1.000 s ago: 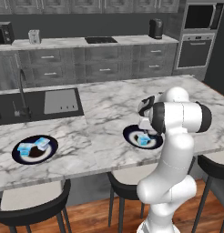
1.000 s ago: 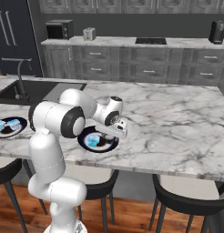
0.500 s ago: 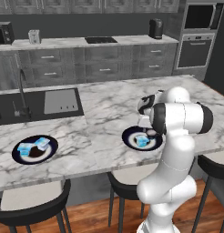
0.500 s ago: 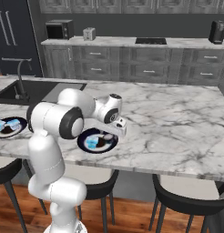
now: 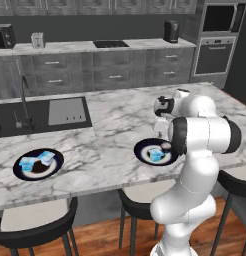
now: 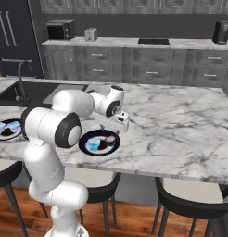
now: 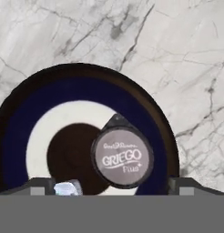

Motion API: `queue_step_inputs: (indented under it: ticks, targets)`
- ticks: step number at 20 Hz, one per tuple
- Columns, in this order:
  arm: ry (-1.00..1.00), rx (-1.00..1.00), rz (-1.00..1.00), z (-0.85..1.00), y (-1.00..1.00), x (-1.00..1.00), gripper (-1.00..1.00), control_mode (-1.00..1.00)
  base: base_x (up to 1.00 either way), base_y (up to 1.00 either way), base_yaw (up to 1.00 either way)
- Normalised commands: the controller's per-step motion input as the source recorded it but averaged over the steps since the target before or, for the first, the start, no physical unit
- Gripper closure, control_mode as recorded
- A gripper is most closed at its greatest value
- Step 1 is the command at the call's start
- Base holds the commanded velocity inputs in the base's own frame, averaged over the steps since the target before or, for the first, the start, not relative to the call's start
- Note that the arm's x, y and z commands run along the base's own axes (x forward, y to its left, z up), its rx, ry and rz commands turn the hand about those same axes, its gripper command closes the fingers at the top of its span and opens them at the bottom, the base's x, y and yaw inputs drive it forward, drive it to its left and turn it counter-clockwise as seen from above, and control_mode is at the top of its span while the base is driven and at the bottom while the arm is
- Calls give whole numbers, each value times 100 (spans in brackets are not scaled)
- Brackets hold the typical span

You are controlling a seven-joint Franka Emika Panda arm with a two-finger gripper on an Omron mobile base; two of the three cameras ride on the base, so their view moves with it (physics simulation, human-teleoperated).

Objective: Place two yogurt containers on each plate.

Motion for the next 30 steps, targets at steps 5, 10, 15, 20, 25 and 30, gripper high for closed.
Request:
queue_step_inputs:
  ticks: [5,10,15,20,25,30]
  targets:
    - [0,-1,1,40,4,-80,-100,-100,0,0,0]
    - [-14,-15,10,19,28,-100,-100,-100,0,0,0]
    - [-14,-21,20,21,45,-98,-100,-100,0,0,0]
    - [-9,-3,9,30,33,-93,-100,-100,0,0,0]
    - [-3,0,3,33,22,-93,-100,-100,0,0,0]
    - [-10,6,1,29,20,-75,-100,-100,0,0,0]
